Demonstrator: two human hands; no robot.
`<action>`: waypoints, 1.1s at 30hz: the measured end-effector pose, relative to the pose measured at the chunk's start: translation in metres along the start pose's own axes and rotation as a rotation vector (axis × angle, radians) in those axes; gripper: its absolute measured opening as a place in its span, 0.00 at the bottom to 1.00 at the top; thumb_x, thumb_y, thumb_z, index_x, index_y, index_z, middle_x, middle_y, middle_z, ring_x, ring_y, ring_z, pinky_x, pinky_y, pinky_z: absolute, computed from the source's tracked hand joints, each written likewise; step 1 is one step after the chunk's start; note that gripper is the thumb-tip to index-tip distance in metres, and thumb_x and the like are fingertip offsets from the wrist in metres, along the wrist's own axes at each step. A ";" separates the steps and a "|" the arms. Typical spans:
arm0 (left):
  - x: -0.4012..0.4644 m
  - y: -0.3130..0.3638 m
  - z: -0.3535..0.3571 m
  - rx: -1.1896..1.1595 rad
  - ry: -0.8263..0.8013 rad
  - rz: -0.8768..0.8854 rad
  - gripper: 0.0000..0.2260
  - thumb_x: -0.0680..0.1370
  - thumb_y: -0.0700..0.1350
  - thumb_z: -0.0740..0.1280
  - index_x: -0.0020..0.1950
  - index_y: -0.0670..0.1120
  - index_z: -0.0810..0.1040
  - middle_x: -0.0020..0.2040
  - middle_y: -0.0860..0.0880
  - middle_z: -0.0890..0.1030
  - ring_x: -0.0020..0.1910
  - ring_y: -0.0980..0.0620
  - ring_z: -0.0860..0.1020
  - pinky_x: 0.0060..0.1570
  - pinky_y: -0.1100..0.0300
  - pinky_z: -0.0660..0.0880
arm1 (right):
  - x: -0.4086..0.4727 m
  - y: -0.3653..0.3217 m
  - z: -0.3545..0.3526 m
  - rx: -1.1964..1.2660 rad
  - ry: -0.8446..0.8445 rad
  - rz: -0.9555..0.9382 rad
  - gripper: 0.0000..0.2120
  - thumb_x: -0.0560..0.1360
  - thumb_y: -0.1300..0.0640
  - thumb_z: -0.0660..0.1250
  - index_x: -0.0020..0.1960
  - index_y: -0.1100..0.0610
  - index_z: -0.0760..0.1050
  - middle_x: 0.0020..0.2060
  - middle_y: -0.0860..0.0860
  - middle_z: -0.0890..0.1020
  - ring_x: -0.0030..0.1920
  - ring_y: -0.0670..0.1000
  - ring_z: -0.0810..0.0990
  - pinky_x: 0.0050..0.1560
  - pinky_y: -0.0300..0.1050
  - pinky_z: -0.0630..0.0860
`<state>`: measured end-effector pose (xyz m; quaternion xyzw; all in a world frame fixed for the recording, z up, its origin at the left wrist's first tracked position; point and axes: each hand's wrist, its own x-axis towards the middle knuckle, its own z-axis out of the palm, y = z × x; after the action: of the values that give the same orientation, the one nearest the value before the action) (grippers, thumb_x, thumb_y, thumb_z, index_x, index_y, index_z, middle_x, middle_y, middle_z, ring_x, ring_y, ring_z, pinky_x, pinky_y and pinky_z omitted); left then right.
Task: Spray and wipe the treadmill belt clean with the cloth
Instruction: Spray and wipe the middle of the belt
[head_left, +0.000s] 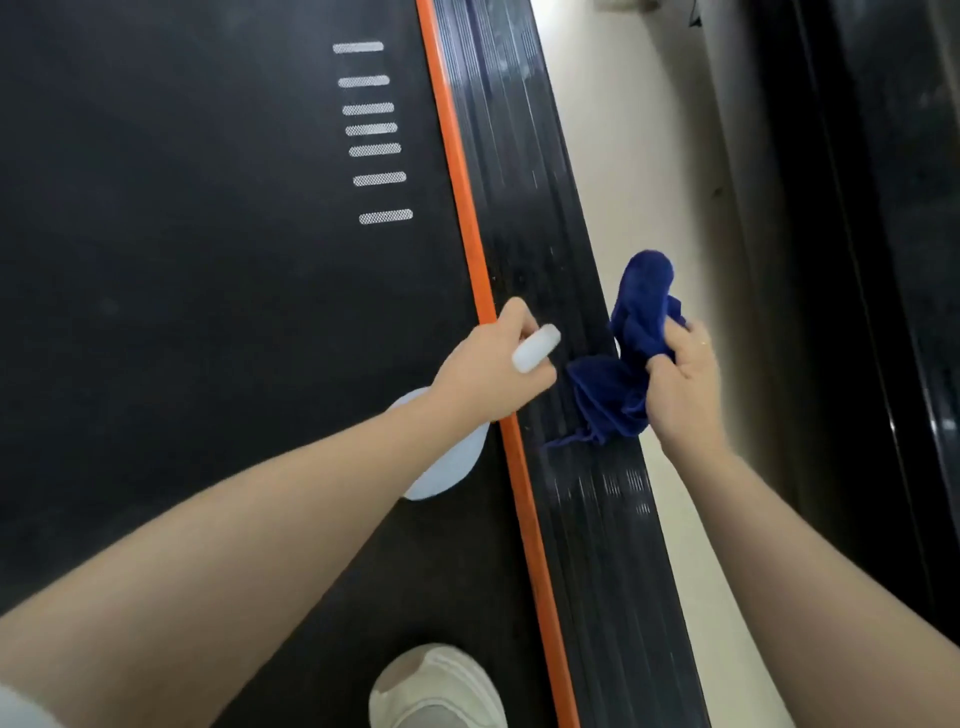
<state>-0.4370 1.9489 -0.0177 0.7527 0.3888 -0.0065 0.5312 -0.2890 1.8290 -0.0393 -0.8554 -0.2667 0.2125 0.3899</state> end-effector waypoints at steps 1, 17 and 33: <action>-0.007 -0.005 0.002 0.004 -0.036 -0.010 0.09 0.75 0.44 0.66 0.51 0.45 0.67 0.44 0.44 0.79 0.42 0.42 0.79 0.40 0.47 0.76 | -0.002 0.004 -0.003 -0.046 -0.025 -0.060 0.22 0.66 0.67 0.51 0.52 0.59 0.78 0.53 0.54 0.71 0.50 0.47 0.69 0.52 0.34 0.67; 0.030 -0.031 -0.067 -0.210 0.336 -0.137 0.08 0.75 0.42 0.68 0.50 0.43 0.71 0.41 0.54 0.77 0.38 0.59 0.74 0.33 0.71 0.69 | 0.114 -0.029 0.097 -0.759 -0.326 -0.974 0.20 0.73 0.51 0.59 0.62 0.52 0.77 0.56 0.57 0.78 0.51 0.63 0.73 0.48 0.55 0.73; -0.016 -0.040 -0.051 -0.196 0.207 -0.194 0.09 0.76 0.44 0.68 0.52 0.45 0.71 0.51 0.47 0.80 0.51 0.50 0.79 0.45 0.57 0.76 | -0.017 0.027 0.048 -0.693 -0.368 -0.855 0.20 0.74 0.55 0.59 0.63 0.55 0.77 0.60 0.58 0.78 0.59 0.62 0.73 0.63 0.55 0.69</action>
<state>-0.4920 1.9863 -0.0203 0.6530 0.5112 0.0579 0.5559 -0.3215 1.8301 -0.0868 -0.6985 -0.7058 0.0817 0.0854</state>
